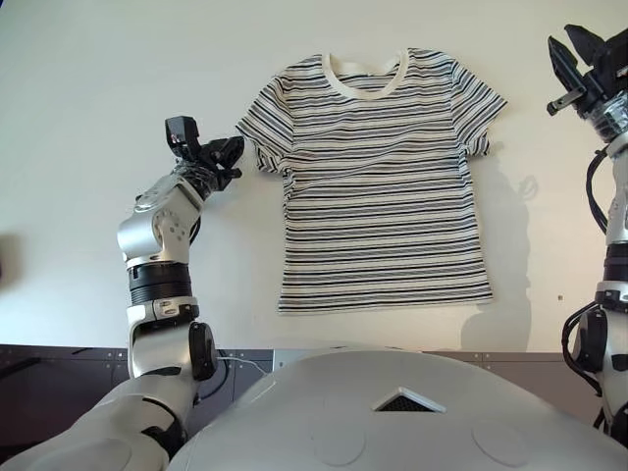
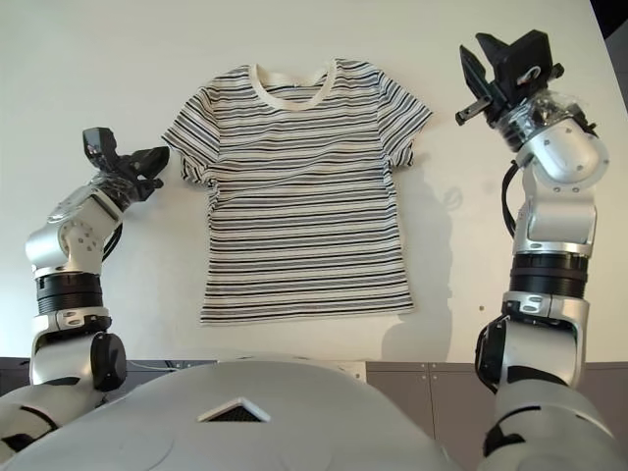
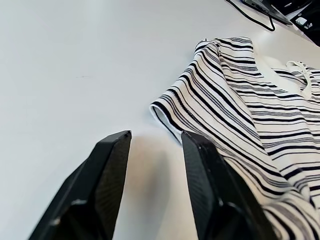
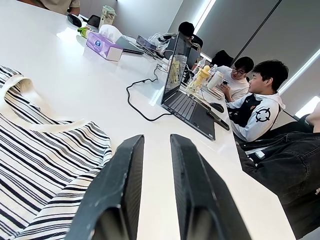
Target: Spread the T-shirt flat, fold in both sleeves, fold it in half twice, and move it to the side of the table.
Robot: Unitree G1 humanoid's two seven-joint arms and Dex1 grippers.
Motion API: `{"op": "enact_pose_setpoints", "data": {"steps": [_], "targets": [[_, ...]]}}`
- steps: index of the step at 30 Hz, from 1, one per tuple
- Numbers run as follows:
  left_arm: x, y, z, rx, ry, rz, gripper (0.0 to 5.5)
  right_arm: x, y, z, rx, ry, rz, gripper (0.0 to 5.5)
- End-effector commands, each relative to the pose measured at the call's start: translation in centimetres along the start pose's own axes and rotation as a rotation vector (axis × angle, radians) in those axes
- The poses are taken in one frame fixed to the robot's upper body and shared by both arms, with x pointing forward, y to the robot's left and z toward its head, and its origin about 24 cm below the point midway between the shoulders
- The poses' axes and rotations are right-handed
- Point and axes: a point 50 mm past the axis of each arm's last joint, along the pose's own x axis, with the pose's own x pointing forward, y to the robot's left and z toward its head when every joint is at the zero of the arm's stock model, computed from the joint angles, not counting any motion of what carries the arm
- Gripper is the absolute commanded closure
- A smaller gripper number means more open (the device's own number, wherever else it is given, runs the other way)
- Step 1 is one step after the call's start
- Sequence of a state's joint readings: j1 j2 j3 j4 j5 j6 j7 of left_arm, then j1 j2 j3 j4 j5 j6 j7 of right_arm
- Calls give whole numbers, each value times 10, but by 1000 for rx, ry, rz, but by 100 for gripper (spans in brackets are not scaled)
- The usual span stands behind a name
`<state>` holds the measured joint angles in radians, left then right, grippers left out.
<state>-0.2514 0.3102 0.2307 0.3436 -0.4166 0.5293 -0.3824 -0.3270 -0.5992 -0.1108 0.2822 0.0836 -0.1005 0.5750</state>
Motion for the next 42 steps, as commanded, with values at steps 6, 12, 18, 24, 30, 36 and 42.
{"op": "enact_pose_setpoints", "data": {"steps": [6, 12, 18, 24, 30, 36, 42], "targets": [[16, 4, 2, -30, -34, 36, 364, 4, 8, -1, 0, 6, 24, 455], [16, 5, 1, -35, -58, 11, 457, 5, 13, -3, 2, 13, 26, 455], [17, 2, 3, -35, -57, -20, 535, 6, 20, -5, 4, 14, 33, 455], [18, -2, 7, -52, -72, -53, 535, 5, 22, -6, 9, 13, 27, 455], [17, -21, 28, -95, -124, -132, 535, 4, 24, -6, 12, 11, 20, 455], [29, -64, 44, -88, -97, -240, 535, 4, 30, -8, 24, 13, 4, 455], [59, -89, 51, -97, -29, -170, 535, 2, 38, -13, 38, 24, 0, 455]]}}
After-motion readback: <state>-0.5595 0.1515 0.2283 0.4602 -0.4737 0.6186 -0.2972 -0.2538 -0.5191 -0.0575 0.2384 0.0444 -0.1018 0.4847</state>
